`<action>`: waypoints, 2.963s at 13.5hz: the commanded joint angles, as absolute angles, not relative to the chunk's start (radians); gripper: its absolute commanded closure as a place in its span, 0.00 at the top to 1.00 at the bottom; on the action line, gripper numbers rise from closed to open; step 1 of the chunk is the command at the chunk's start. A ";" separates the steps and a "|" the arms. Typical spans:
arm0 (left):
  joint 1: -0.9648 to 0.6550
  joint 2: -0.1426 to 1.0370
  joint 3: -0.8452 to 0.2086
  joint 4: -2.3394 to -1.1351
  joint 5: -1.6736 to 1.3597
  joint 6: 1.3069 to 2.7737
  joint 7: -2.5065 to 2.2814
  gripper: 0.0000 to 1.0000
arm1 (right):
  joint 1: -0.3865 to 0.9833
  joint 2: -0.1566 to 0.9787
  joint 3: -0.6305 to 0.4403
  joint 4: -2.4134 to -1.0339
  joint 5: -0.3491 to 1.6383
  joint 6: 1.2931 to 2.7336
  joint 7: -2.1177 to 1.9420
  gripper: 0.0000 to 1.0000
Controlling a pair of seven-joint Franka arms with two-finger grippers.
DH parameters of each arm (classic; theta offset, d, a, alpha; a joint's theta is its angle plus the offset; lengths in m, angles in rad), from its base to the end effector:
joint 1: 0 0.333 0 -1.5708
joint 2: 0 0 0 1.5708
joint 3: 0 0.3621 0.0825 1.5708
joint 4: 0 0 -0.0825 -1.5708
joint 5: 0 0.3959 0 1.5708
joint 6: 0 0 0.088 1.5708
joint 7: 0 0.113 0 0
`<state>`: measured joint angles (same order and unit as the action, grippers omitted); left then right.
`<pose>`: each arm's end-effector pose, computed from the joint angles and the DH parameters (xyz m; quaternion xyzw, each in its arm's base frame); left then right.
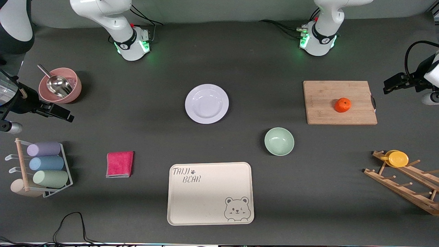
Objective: Place orange and plate with both arms
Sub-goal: 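Move the left gripper toward the orange on the cutting board, then lower the left gripper and close it around the orange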
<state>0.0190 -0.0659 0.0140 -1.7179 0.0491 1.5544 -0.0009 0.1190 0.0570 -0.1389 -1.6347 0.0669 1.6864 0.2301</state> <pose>0.5359 0.0236 0.6290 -0.9984 -0.0161 0.0491 0.0233 0.5933 -0.0027 0.6110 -0.9913 0.1284 0.0054 0.0289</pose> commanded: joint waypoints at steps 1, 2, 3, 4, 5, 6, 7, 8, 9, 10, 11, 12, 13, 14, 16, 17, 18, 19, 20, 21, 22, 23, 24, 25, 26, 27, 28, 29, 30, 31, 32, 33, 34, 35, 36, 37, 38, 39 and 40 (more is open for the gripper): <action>0.005 -0.064 0.023 -1.692 0.046 1.511 -0.002 1.00 | 0.132 0.045 -0.150 -1.643 0.046 1.669 0.215 1.00; 0.005 -0.055 0.023 -1.681 0.048 1.508 -0.012 1.00 | 0.132 0.044 -0.150 -1.643 0.037 1.661 0.213 1.00; 0.003 -0.052 0.023 -1.678 0.048 1.503 -0.015 1.00 | 0.133 0.046 -0.149 -1.644 0.014 1.660 0.212 1.00; 0.005 -0.052 0.023 -1.678 0.048 1.488 -0.015 1.00 | 0.136 0.049 -0.147 -1.643 0.003 1.661 0.204 1.00; 0.005 -0.052 0.023 -1.678 0.052 1.480 -0.012 1.00 | 0.137 0.051 -0.146 -1.643 0.003 1.663 0.201 1.00; 0.005 -0.051 0.023 -1.680 0.063 1.479 0.001 1.00 | 0.137 0.052 -0.144 -1.646 0.003 1.663 0.201 1.00; 0.005 -0.054 0.023 -1.683 0.067 1.476 0.003 1.00 | 0.137 0.051 -0.144 -1.666 0.003 1.672 0.199 1.00; 0.009 -0.060 0.023 -1.686 0.067 1.476 0.005 1.00 | 0.137 0.048 -0.144 -1.684 0.003 1.684 0.187 1.00; 0.014 -0.072 0.025 -1.701 0.067 1.470 0.005 1.00 | 0.135 0.049 -0.144 -1.699 0.003 1.698 0.160 1.00; 0.017 -0.093 0.026 -1.719 0.067 1.460 0.005 1.00 | 0.135 0.048 -0.144 -1.716 0.011 1.713 0.141 1.00; 0.018 -0.124 0.028 -1.748 0.067 1.459 0.005 1.00 | 0.138 0.045 -0.144 -1.738 0.014 1.736 0.141 1.00; 0.020 -0.170 0.029 -1.797 0.069 1.460 0.005 1.00 | 0.141 0.040 -0.141 -1.767 0.018 1.762 0.141 1.00; 0.020 -0.214 0.029 -1.848 0.071 1.463 0.005 1.00 | 0.150 0.035 -0.143 -1.784 0.018 1.778 0.140 1.00; 0.021 -0.265 0.029 -1.912 0.071 1.477 0.003 1.00 | 0.150 0.032 -0.143 -1.790 0.018 1.781 0.140 1.00; 0.023 -0.354 0.034 -2.035 0.080 1.515 0.003 1.00 | 0.150 0.029 -0.146 -1.790 0.018 1.775 0.138 1.00; 0.023 -0.376 0.037 -2.078 0.093 1.529 0.005 1.00 | 0.150 0.029 -0.146 -1.792 0.018 1.770 0.140 1.00; 0.026 -0.379 0.038 -2.109 0.095 1.543 0.005 1.00 | 0.150 0.029 -0.149 -1.804 0.020 1.772 0.140 1.00; 0.035 -0.385 0.047 -2.143 0.095 1.563 0.006 1.00 | 0.149 0.029 -0.152 -1.813 0.041 1.776 0.140 1.00; 0.037 -0.387 0.051 -2.176 0.097 1.590 0.009 1.00 | 0.149 0.031 -0.153 -1.813 0.082 1.779 0.138 1.00; 0.037 -0.382 0.052 -2.213 0.109 1.633 0.038 1.00 | 0.149 0.041 -0.152 -1.815 0.110 1.781 0.138 1.00; 0.052 -0.382 0.052 -2.265 0.113 1.690 0.064 1.00 | 0.149 0.046 -0.152 -1.824 0.153 1.784 0.138 1.00; 0.079 -0.383 0.051 -2.314 0.115 1.736 0.069 1.00 | 0.147 0.046 -0.153 -1.857 0.232 1.802 0.138 1.00; 0.084 -0.380 0.052 -2.374 0.115 1.796 0.069 1.00 | 0.149 0.038 -0.153 -1.902 0.318 1.822 0.135 1.00; 0.084 -0.376 0.051 -2.432 0.115 1.866 0.069 1.00 | 0.150 0.038 -0.152 -1.925 0.366 1.833 0.118 1.00; 0.084 -0.370 0.051 -2.488 0.115 1.940 0.068 1.00 | 0.169 0.041 -0.147 -1.931 0.388 1.845 0.101 1.00; 0.086 -0.353 0.051 -2.537 0.115 2.021 0.067 1.00 | 0.199 0.044 -0.147 -1.933 0.414 1.854 0.097 1.00; 0.087 -0.327 0.051 -2.575 0.114 2.096 0.054 1.00 | 0.204 0.048 -0.147 -1.942 0.458 1.856 0.083 1.00; 0.086 -0.287 0.051 -2.592 0.114 2.153 0.040 1.00 | 0.204 0.049 -0.147 -1.966 0.529 1.858 0.036 1.00; 0.086 -0.240 0.051 -2.602 0.114 2.216 0.029 1.00 | 0.203 0.060 -0.147 -1.985 0.601 1.856 -0.047 1.00; 0.086 -0.183 0.051 -2.605 0.114 2.282 0.026 1.00 | 0.202 0.086 -0.149 -1.991 0.651 1.856 -0.128 1.00; 0.086 -0.120 0.049 -2.605 0.109 2.340 0.023 1.00 | 0.201 0.122 -0.149 -1.988 0.710 1.856 -0.143 1.00; 0.086 -0.067 0.051 -2.605 0.104 2.417 0.018 1.00 | 0.193 0.136 -0.155 -1.994 0.783 1.844 -0.153 1.00; 0.087 -0.031 0.049 -2.605 0.104 2.466 0.018 1.00 | 0.183 0.143 -0.164 -1.996 0.834 1.812 -0.163 1.00; 0.087 -0.012 0.049 -2.605 0.101 2.483 0.017 1.00 | 0.184 0.143 -0.166 -1.999 0.866 1.793 -0.164 1.00; 0.089 -0.003 0.049 -2.605 0.094 2.485 0.014 1.00 | 0.183 0.138 -0.167 -2.005 0.868 1.754 -0.164 1.00; 0.087 0.001 0.049 -2.606 0.080 2.485 -0.007 1.00 | 0.184 0.137 -0.181 -2.014 0.870 1.674 -0.166 1.00; 0.084 0.002 0.049 -2.609 0.078 2.485 -0.029 1.00 | 0.187 0.137 -0.183 -2.019 0.870 1.660 -0.166 1.00; 0.083 0.003 0.049 -2.611 0.078 2.490 -0.035 1.00 | 0.189 0.144 -0.183 -2.022 0.870 1.660 -0.172 1.00; 0.083 0.008 0.049 -2.615 0.078 2.500 -0.035 1.00 | 0.192 0.147 -0.181 -2.043 0.871 1.661 -0.202 1.00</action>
